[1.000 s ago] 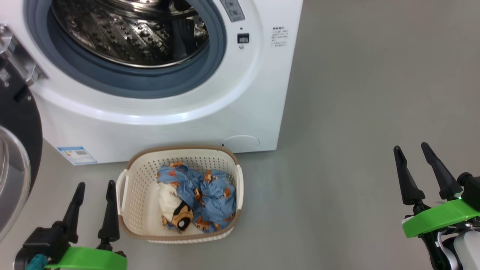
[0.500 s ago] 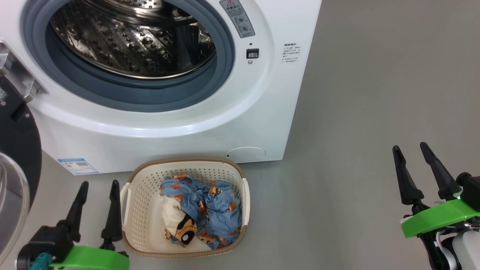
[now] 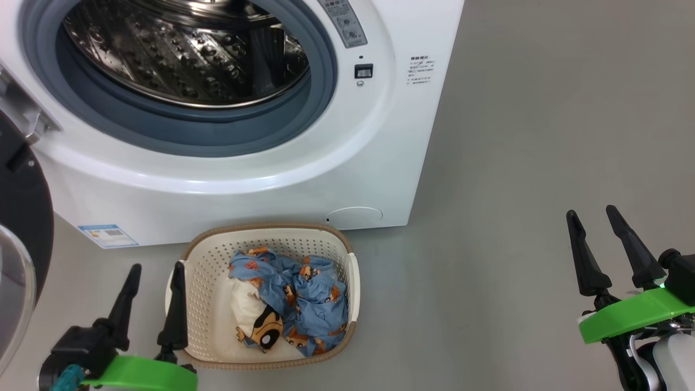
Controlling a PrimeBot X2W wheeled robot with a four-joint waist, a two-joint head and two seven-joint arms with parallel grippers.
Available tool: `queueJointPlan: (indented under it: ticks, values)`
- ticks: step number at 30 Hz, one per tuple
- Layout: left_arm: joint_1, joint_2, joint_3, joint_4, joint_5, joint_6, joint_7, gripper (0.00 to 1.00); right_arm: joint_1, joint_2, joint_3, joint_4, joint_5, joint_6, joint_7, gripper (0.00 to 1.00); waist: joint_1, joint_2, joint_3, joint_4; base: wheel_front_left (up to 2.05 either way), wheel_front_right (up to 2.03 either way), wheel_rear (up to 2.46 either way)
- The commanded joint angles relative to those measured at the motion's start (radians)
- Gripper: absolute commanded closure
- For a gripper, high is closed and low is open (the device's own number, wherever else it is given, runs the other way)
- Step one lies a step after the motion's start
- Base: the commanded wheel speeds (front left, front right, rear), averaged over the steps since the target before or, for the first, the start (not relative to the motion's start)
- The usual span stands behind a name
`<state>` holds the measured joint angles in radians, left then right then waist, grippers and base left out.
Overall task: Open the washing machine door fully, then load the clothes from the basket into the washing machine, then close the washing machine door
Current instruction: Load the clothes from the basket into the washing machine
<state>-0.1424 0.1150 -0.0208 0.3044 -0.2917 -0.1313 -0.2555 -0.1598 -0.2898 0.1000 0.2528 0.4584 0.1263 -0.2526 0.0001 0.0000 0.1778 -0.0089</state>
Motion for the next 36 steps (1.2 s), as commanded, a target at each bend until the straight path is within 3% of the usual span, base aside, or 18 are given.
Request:
queueJointPlan:
  ticks: [1, 17, 36]
  values:
    - [-0.038, 0.02, 0.03, -0.016, -0.016, 0.001, -0.006, 0.0, -0.02, -0.016, 0.02, -0.025, -0.011, 0.004, -0.009, 0.0, -0.0001, 0.0, 0.003, -0.002, 0.0, 0.0, 0.0]
    - [-0.112, 0.005, 0.035, 0.111, 0.025, 0.001, -0.006, 0.0, -0.06, 0.0, 0.014, -0.042, -0.011, 0.004, -0.009, 0.0, -0.0001, 0.0, 0.106, -0.022, 0.0, 0.0, 0.0]
    - [-0.387, 0.033, -0.037, 0.456, -0.004, 0.001, -0.006, 0.0, -0.198, 0.018, 0.013, -0.08, -0.014, 0.004, -0.009, 0.0, -0.0001, 0.0, 0.363, -0.05, 0.0, 0.0, 0.0]
